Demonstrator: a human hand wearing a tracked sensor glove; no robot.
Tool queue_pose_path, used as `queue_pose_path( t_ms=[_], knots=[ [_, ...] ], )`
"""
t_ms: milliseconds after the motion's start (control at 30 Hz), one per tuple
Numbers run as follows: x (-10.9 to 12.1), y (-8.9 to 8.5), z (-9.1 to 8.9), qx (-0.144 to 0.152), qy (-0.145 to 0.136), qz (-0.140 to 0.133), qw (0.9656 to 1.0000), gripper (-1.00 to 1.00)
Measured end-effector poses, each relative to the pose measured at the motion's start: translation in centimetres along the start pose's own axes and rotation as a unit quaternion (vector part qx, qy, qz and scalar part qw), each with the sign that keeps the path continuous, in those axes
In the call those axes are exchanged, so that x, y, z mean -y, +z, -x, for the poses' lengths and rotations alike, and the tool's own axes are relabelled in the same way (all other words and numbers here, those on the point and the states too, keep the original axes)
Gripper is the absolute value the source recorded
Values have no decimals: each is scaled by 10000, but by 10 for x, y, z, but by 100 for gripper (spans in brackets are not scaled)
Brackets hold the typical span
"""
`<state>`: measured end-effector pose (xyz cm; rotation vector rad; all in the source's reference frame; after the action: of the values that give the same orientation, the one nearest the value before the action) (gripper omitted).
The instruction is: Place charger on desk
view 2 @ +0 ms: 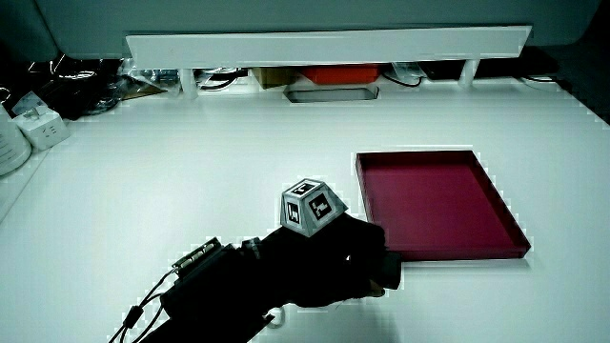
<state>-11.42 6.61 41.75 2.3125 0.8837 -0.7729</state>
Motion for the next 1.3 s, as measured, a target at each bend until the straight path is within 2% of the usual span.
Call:
queue_pose_path(
  t_ms=[33, 67, 100, 133, 200, 233, 267, 333, 367, 467, 533, 700, 800, 867, 900, 933, 1000, 1033, 1067, 1167, 1200, 1300],
  knots=[
    [2, -6, 5, 88, 6, 18, 10000, 0],
    [4, -6, 4, 17, 97, 104, 9999, 0],
    [5, -10, 7, 100, 38, 34, 9999, 0],
    [6, -10, 5, 3, 135, 125, 9998, 0],
    [8, -22, 12, 210, 95, 143, 9996, 0],
    [9, -26, 14, 245, 133, 196, 9994, 0],
    [8, -29, 15, 265, 47, 132, 9996, 0],
    [8, -33, 14, 229, 63, 265, 9994, 0],
    [7, -39, 18, 334, 63, 285, 9990, 0],
    [7, -43, 19, 249, 86, 359, 9990, 0],
    [7, -48, 22, 351, 167, 446, 9982, 0],
    [8, -54, 25, 408, 128, 379, 9984, 0],
    [8, -56, 24, 223, 56, 355, 9991, 0],
    [10, -60, 27, 298, 83, 326, 9990, 0],
    [10, -56, 23, 150, 116, 342, 9992, 0],
    [10, -60, 26, 267, 98, 324, 9991, -4],
    [10, -58, 25, 208, 62, 284, 9994, -12],
    [11, -60, 26, 319, 89, 281, 9991, -17],
    [10, -58, 23, 185, 67, 291, 9994, -21],
    [11, -59, 24, 201, 80, 259, 9994, -33],
    [11, -62, 27, 320, 121, 279, 9990, -37],
    [12, -59, 20, 118, 95, 314, 9994, -50]
  ],
)
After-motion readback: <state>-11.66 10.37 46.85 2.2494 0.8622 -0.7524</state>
